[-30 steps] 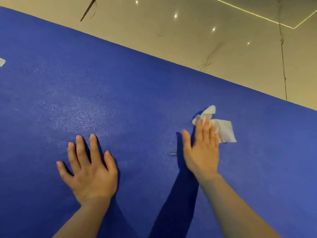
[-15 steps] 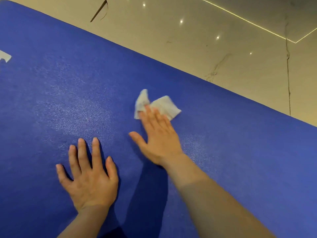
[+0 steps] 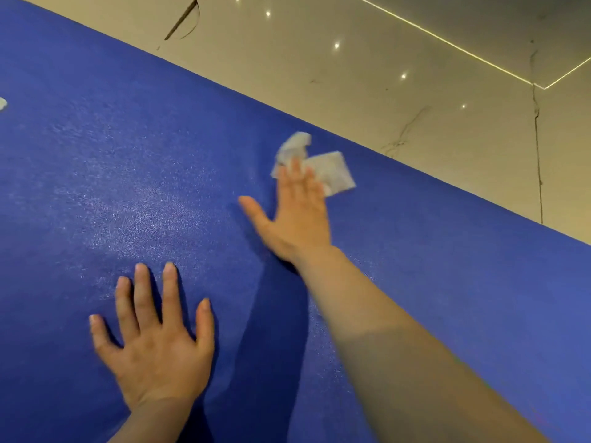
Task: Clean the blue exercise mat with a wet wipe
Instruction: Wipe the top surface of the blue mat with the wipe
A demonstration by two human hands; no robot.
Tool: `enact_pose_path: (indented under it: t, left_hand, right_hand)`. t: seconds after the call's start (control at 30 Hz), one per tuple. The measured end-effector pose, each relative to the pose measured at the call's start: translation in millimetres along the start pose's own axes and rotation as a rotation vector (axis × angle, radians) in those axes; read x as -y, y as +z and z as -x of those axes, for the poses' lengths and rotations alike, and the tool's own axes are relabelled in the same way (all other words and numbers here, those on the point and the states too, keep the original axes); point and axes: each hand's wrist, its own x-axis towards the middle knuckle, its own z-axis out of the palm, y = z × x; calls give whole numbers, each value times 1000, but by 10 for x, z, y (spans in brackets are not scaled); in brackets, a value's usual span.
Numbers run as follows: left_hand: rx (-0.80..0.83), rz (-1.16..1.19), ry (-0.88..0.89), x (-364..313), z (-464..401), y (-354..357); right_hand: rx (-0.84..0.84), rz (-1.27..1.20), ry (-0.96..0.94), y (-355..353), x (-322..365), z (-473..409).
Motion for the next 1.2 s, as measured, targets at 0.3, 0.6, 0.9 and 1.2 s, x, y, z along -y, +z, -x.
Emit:
enact_pose_path:
  t: [0.3, 0.6, 0.9, 1.2]
  left_hand:
    - [34, -59, -3, -3, 10, 0]
    - [50, -93, 12, 11, -12, -8]
    - [65, -99, 14, 28, -14, -2]
    - [121, -111, 12, 13, -11, -33]
  right_hand:
    - [-30, 114, 169, -455, -1016, -59]
    - [-36, 65, 432, -438, -793, -343]
    - [66, 168, 33, -489, -759, -407]
    - [-138, -94, 716, -607, -1258, 155]
